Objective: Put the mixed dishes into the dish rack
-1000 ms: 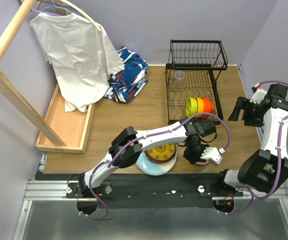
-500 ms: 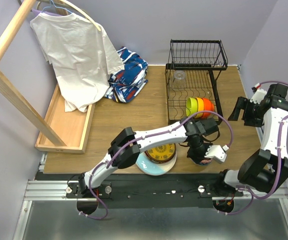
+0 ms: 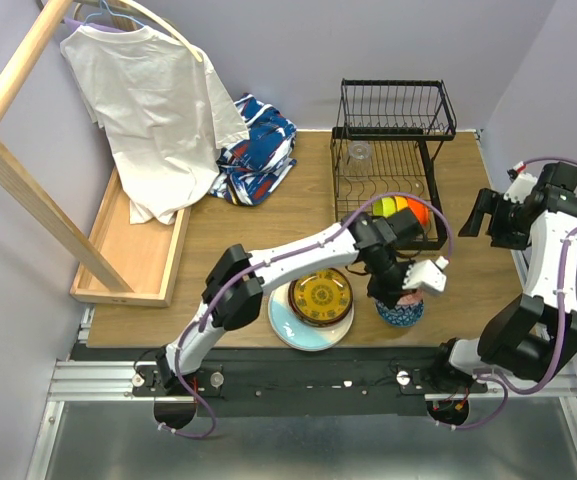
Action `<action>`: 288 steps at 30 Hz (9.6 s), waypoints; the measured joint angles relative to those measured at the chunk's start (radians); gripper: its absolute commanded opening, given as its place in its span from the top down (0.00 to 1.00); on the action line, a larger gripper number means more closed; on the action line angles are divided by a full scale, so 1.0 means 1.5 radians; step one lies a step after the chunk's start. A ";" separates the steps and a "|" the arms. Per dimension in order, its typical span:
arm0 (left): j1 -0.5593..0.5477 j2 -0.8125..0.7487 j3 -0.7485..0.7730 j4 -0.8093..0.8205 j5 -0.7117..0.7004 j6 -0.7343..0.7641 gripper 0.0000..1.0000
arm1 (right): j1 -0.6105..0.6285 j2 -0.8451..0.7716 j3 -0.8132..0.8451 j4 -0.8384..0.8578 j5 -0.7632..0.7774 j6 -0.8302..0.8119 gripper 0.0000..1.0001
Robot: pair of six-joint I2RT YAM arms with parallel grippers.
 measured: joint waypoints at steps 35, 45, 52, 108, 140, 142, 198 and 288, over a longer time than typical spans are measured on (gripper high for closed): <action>0.396 -0.048 -0.276 1.104 0.244 -1.024 1.00 | 0.000 0.122 0.126 -0.045 0.109 -0.068 0.09; 0.405 -0.029 -0.361 1.281 0.203 -1.182 1.00 | 0.000 0.128 0.119 -0.058 0.137 -0.070 0.09; 0.417 -0.029 -0.427 1.296 0.145 -1.229 1.00 | 0.000 0.119 0.089 -0.058 0.143 -0.070 0.09; 0.361 0.058 -0.411 1.224 -0.037 -1.256 1.00 | 0.000 0.087 0.027 -0.056 0.169 -0.070 0.09; 0.313 0.055 -0.465 1.235 -0.118 -1.380 0.44 | 0.000 0.077 0.009 -0.057 0.176 -0.070 0.09; 0.313 0.055 -0.465 1.230 -0.118 -1.378 0.39 | 0.000 0.078 0.009 -0.057 0.176 -0.070 0.09; -0.054 -0.066 -0.244 0.286 -0.088 0.074 0.44 | -0.202 0.007 0.136 -0.070 -0.179 0.105 0.06; 0.339 -0.014 -0.511 1.276 -0.126 -1.250 1.00 | -0.038 0.078 0.150 0.065 0.059 0.080 0.07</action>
